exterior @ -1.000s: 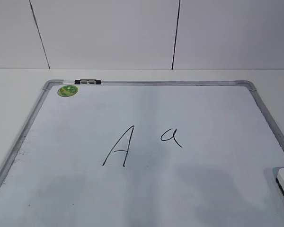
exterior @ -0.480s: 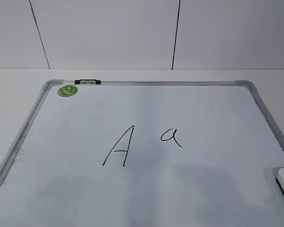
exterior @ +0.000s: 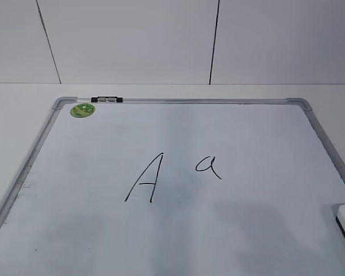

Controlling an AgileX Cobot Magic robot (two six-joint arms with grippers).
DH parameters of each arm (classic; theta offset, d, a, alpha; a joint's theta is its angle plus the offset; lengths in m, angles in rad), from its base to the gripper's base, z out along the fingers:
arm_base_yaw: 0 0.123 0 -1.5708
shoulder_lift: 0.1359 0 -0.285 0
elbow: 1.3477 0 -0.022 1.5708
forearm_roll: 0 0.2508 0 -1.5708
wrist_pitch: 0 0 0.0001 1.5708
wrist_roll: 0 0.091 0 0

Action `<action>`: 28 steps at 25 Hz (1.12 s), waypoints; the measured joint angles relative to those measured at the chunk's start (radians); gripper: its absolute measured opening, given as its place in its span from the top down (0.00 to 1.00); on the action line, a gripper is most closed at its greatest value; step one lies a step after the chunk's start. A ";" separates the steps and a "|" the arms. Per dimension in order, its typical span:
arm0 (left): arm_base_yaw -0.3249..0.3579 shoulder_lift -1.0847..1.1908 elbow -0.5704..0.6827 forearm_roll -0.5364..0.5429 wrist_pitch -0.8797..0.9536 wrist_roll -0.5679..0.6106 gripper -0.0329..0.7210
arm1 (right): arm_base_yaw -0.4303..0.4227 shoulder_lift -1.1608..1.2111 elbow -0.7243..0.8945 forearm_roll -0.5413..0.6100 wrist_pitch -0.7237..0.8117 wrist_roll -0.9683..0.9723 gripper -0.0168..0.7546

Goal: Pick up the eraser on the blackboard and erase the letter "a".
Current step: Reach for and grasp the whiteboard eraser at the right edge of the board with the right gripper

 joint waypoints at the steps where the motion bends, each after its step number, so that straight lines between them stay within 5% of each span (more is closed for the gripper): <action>1: 0.000 0.000 0.000 0.000 0.000 0.000 0.64 | 0.000 0.000 0.000 0.000 0.000 0.000 0.21; 11: 0.000 0.000 0.000 0.000 0.000 0.000 0.64 | 0.019 0.023 -0.038 -0.005 -0.079 -0.012 0.21; 28: 0.000 0.000 0.000 0.000 0.000 0.000 0.64 | 0.059 0.547 -0.224 0.000 0.006 0.048 0.21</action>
